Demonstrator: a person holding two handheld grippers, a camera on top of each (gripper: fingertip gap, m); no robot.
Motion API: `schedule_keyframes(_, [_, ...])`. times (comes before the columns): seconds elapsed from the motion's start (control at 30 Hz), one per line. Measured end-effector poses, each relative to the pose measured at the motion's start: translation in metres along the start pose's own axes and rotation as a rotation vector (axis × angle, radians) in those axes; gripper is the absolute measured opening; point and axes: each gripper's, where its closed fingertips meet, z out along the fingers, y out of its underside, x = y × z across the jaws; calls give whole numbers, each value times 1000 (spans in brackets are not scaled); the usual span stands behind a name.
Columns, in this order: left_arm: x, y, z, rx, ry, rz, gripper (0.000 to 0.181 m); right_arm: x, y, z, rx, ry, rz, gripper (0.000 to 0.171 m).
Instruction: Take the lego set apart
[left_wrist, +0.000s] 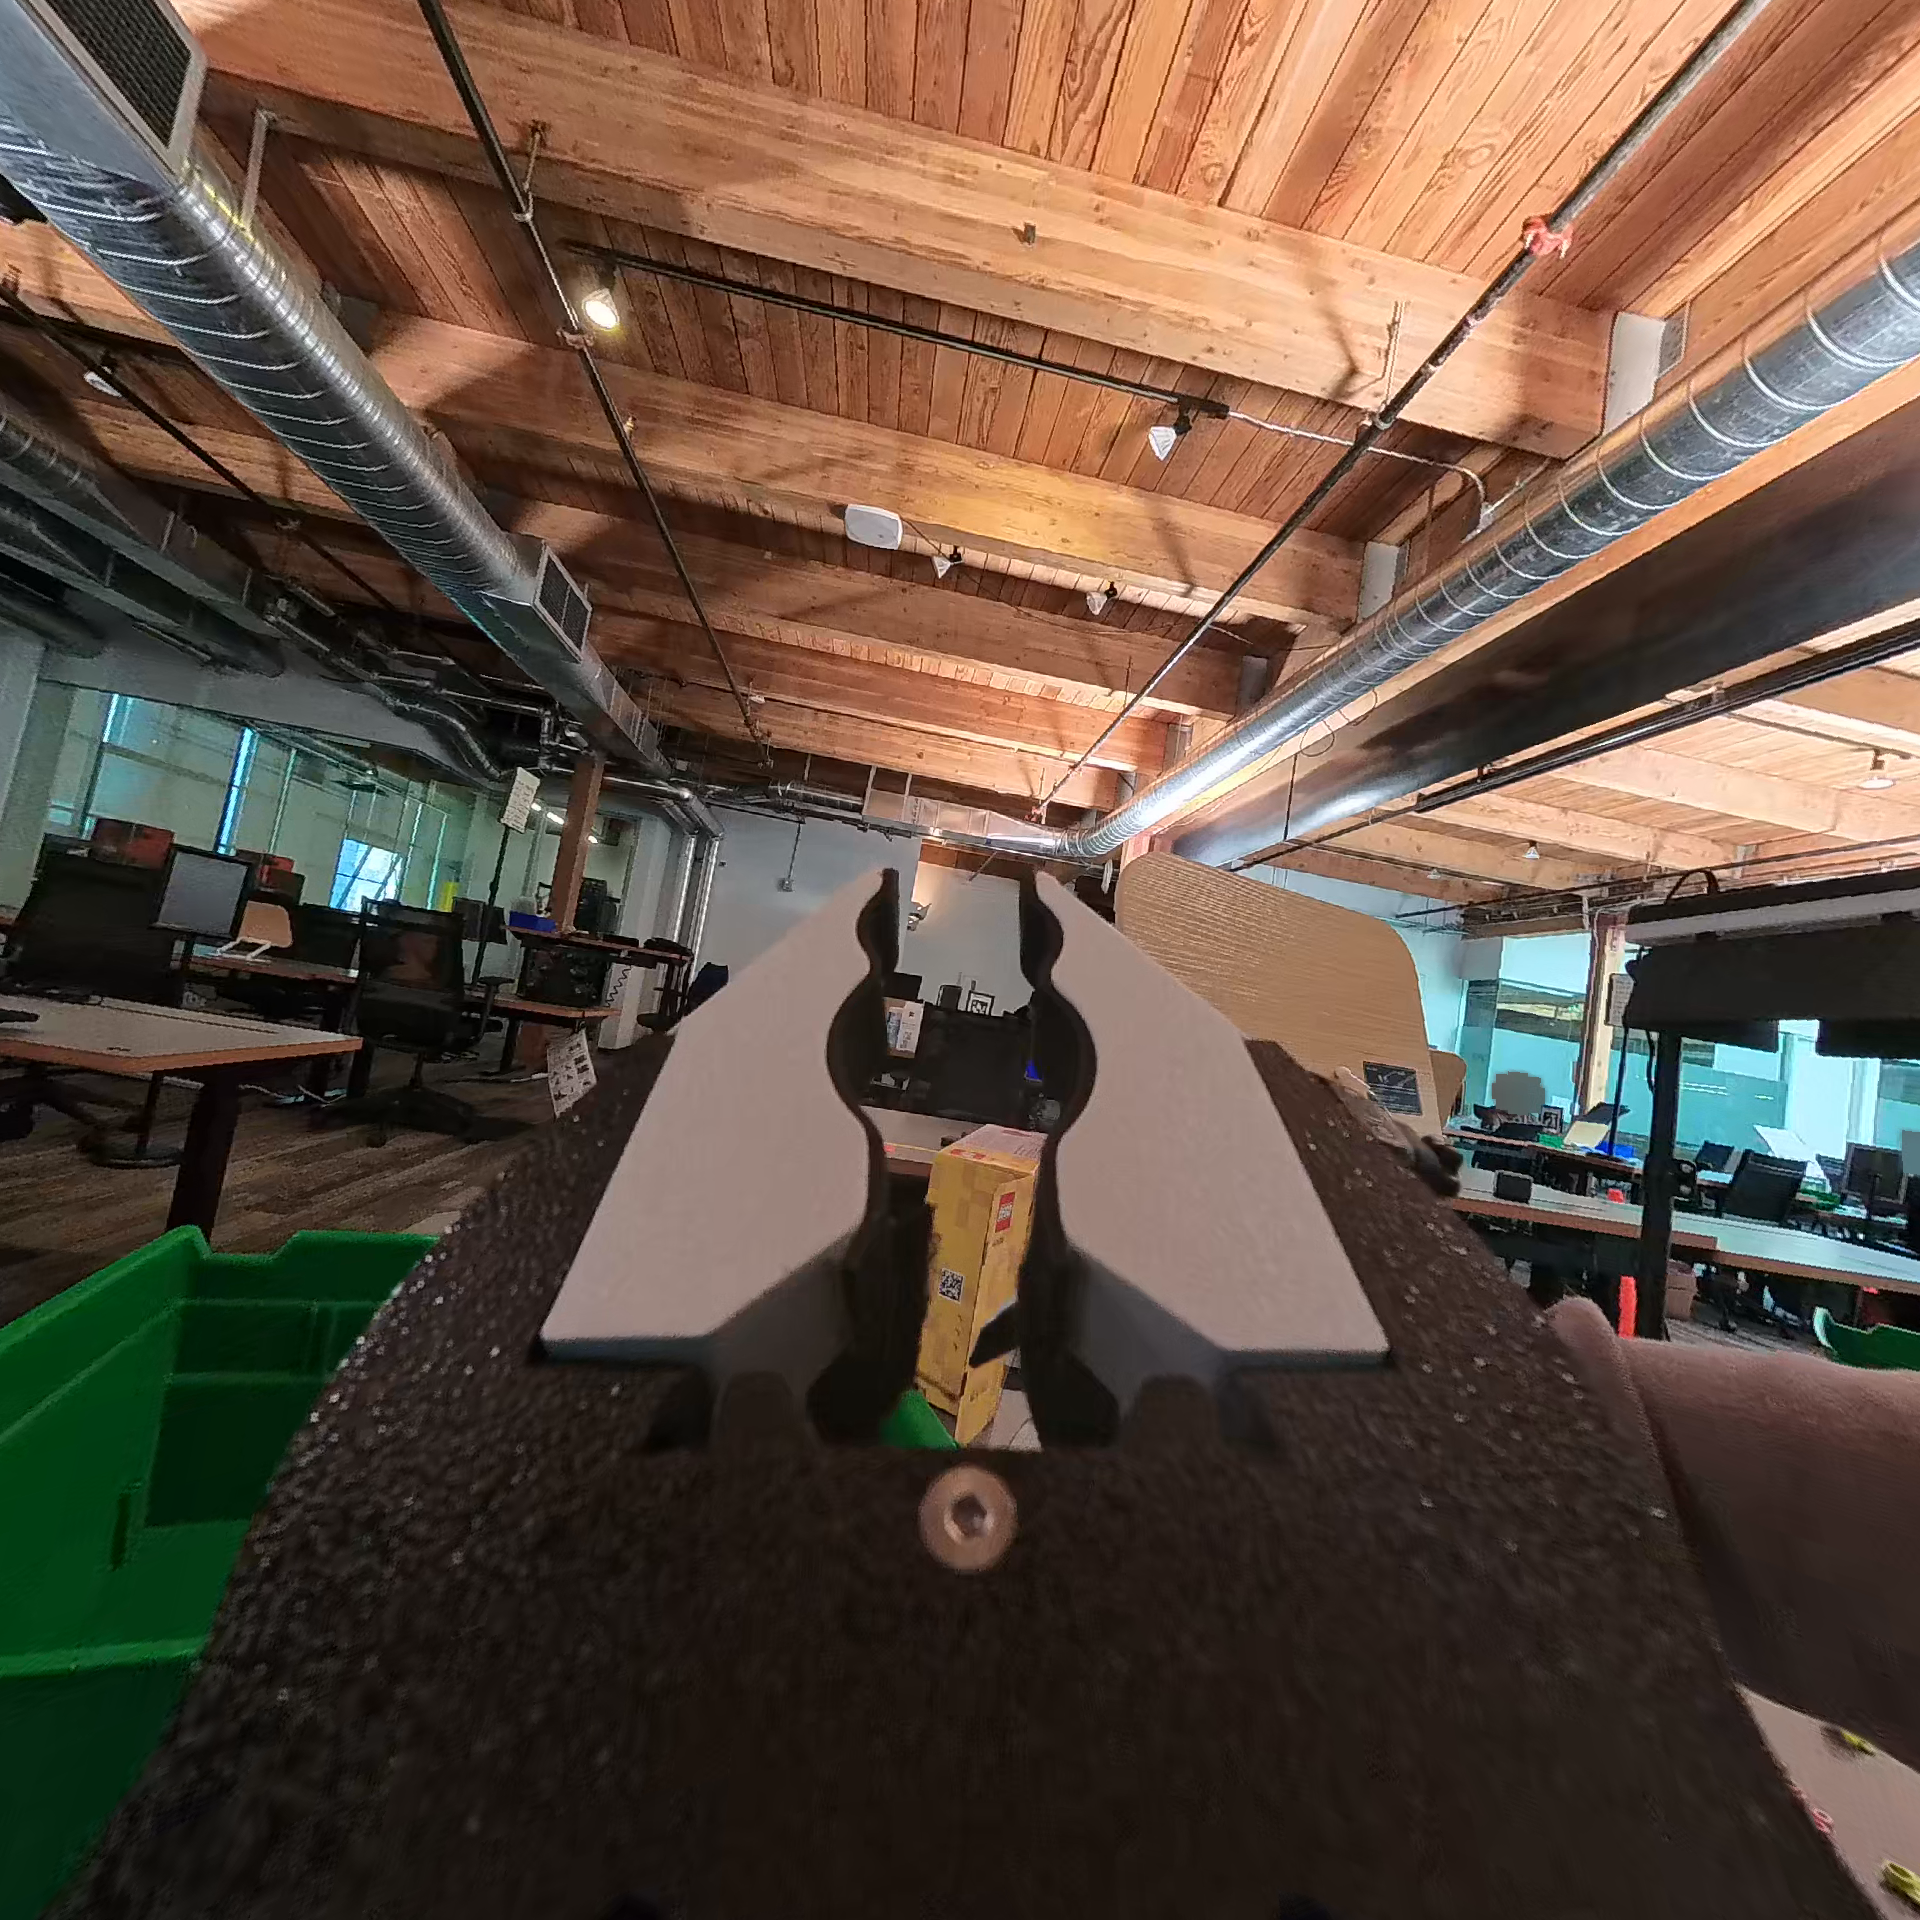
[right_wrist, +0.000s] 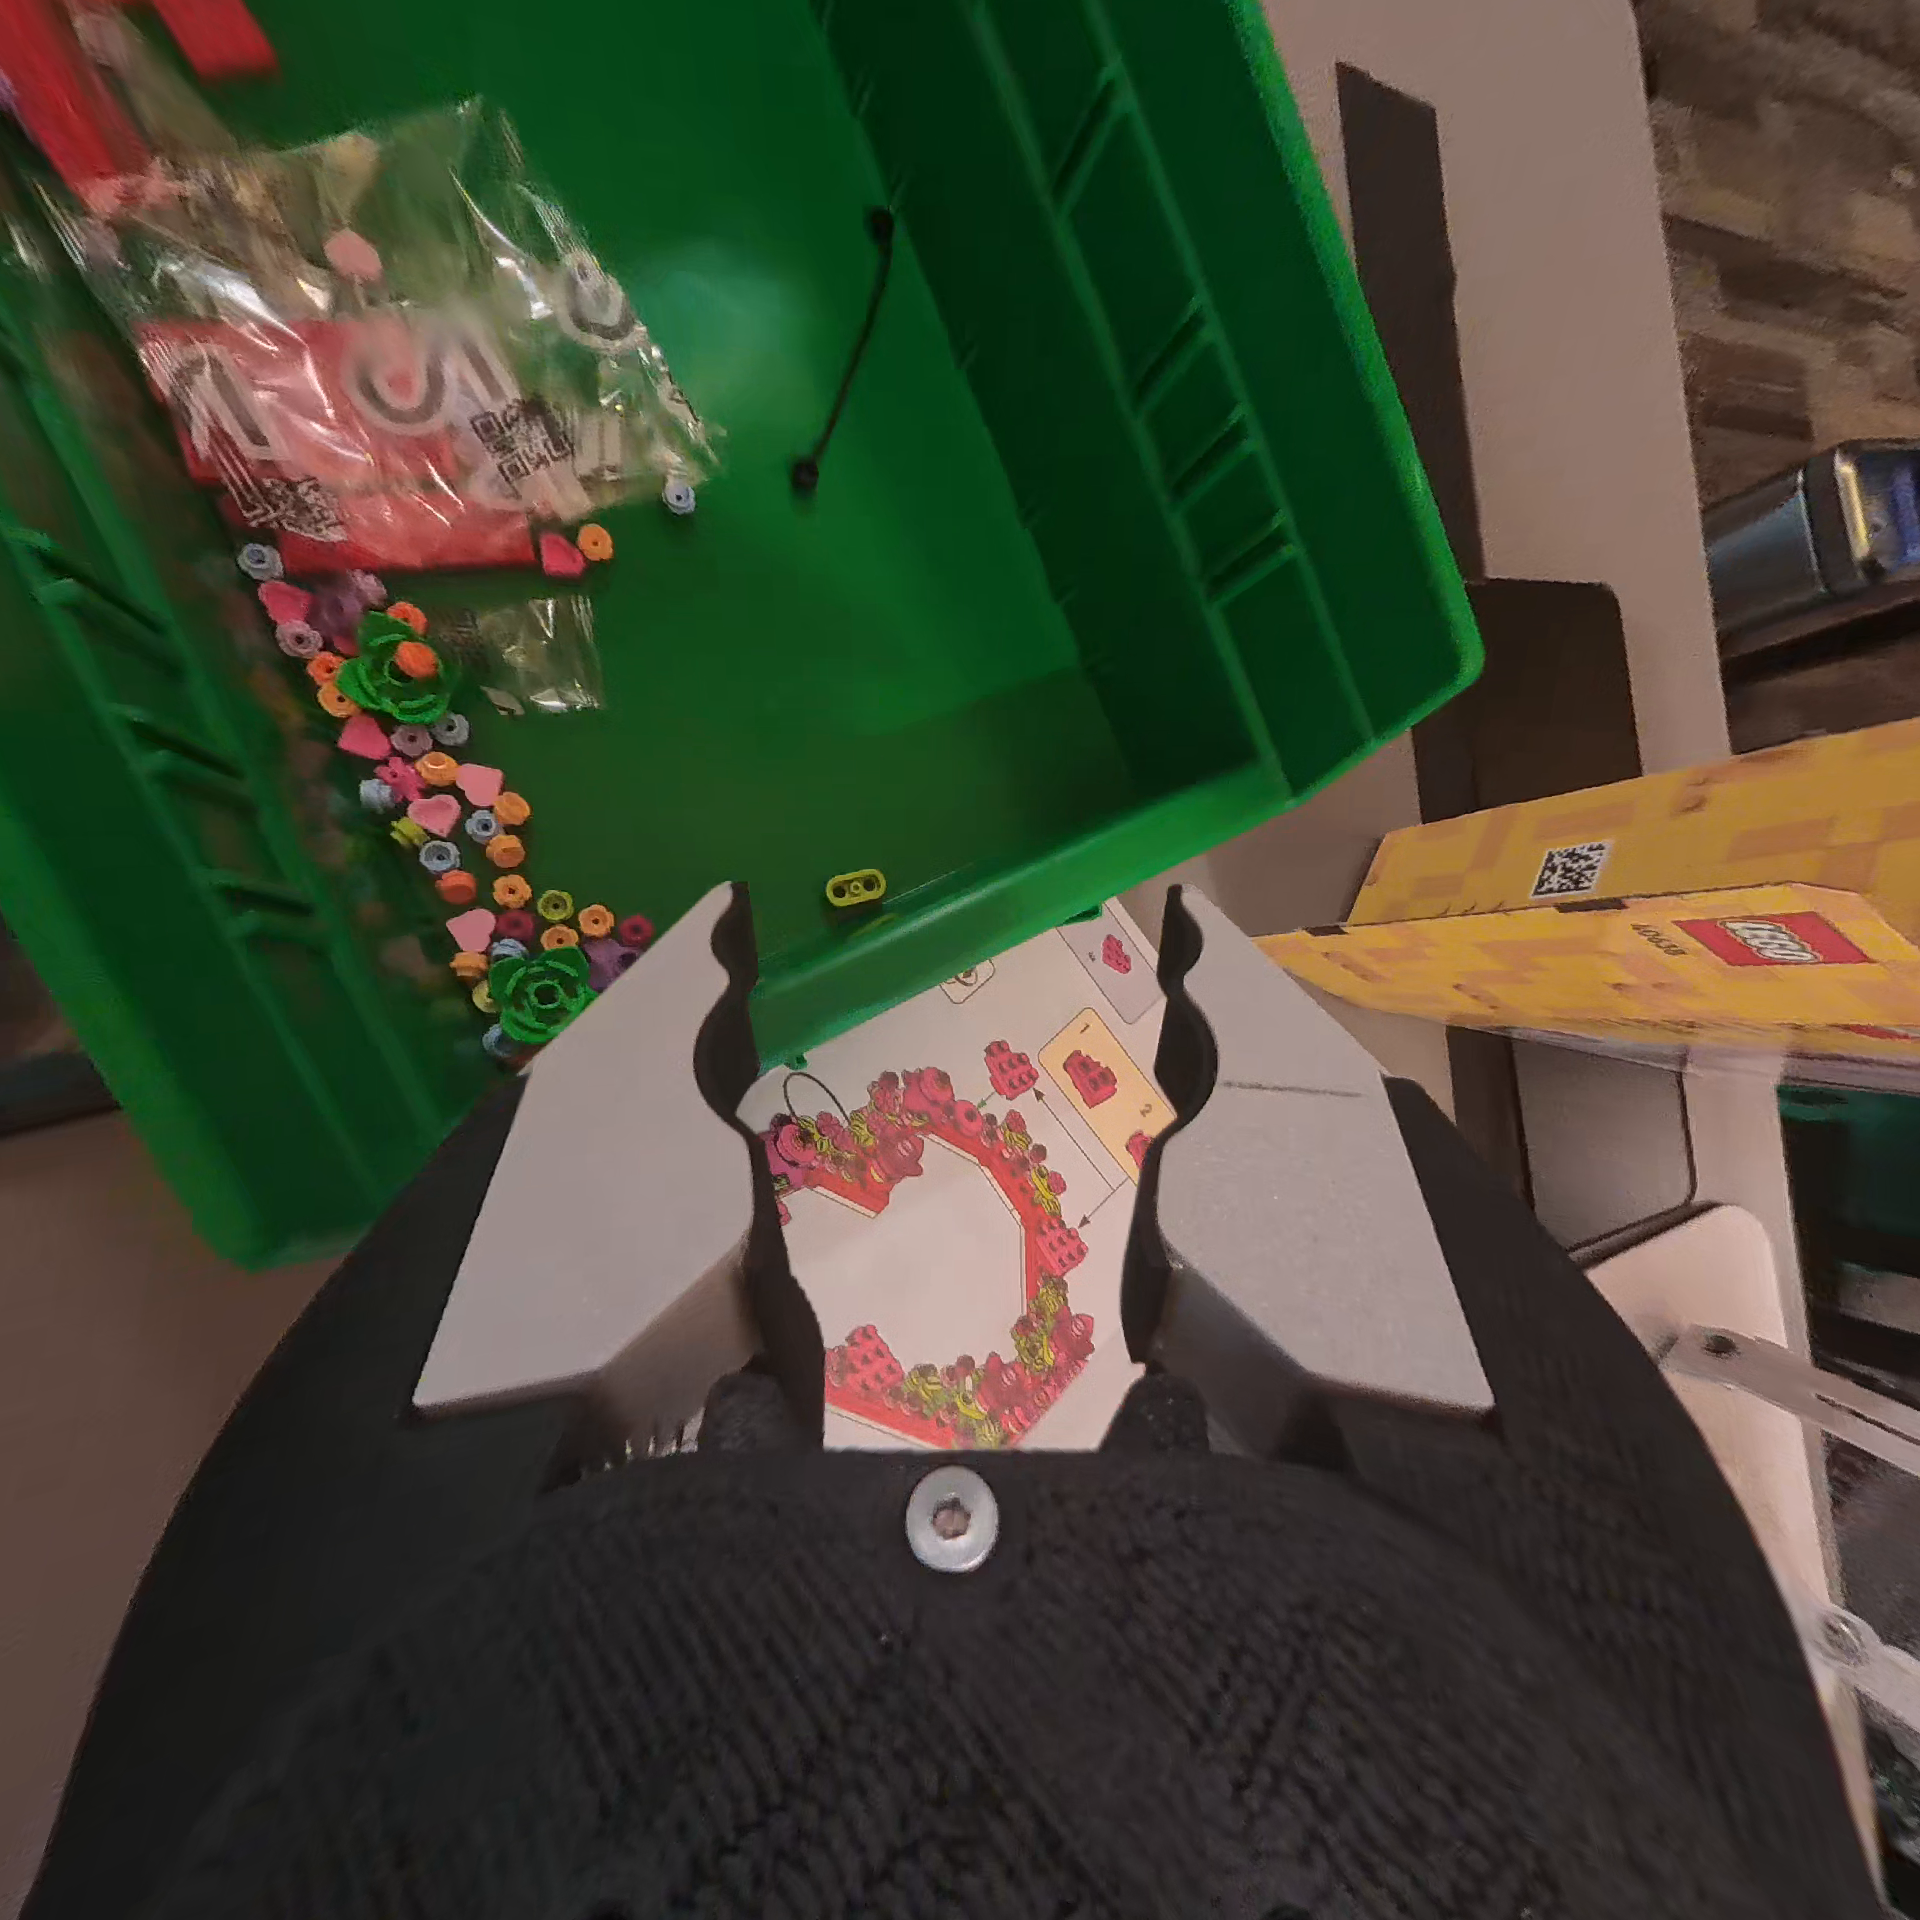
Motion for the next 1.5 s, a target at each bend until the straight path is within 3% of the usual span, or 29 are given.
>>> schedule_keyframes(0.1, [0,1,0,-4,6,-11,20,7,12,1,-66,48,-37,90])
schedule_keyframes(0.17, [2,2,1,-8,11,-10,21,9,4,-14,3,33,9,91])
schedule_keyframes(0.27, [7,3,2,-12,31,-10,22,3,-5,-69,177,-46,63,88])
schedule_keyframes(0.33, [15,2,3,-11,62,-7,24,-5,9,-120,257,-80,44,85])
schedule_keyframes(0.47, [49,0,5,-14,175,-24,28,-38,86,-219,315,-96,-18,75])
schedule_keyframes(0.53, [76,3,7,-29,275,-60,33,-73,138,-256,305,-184,38,71])
schedule_keyframes(0.67, [171,24,-9,-174,680,-133,39,-159,238,-300,246,-346,188,60])
schedule_keyframes(0.77, [245,57,-68,-441,1101,-137,38,-220,292,-309,212,-393,224,43])
schedule_keyframes(0.83, [271,75,-119,-640,1333,-137,36,-252,318,-305,162,-399,234,38])
schedule_keyframes(0.87, [279,79,-146,-713,1461,-150,27,-264,327,-303,142,-399,236,37])
schedule_keyframes(0.97, [283,98,-192,-931,1628,-109,31,-279,340,-294,132,-355,237,33])
schedule_keyframes(1.27, [289,114,-218,-1056,1618,-133,42,-264,348,-293,201,-282,301,29])
schedule_keyframes(1.5, [282,117,-220,-1075,1587,-157,42,-263,352,-294,222,-286,295,15])
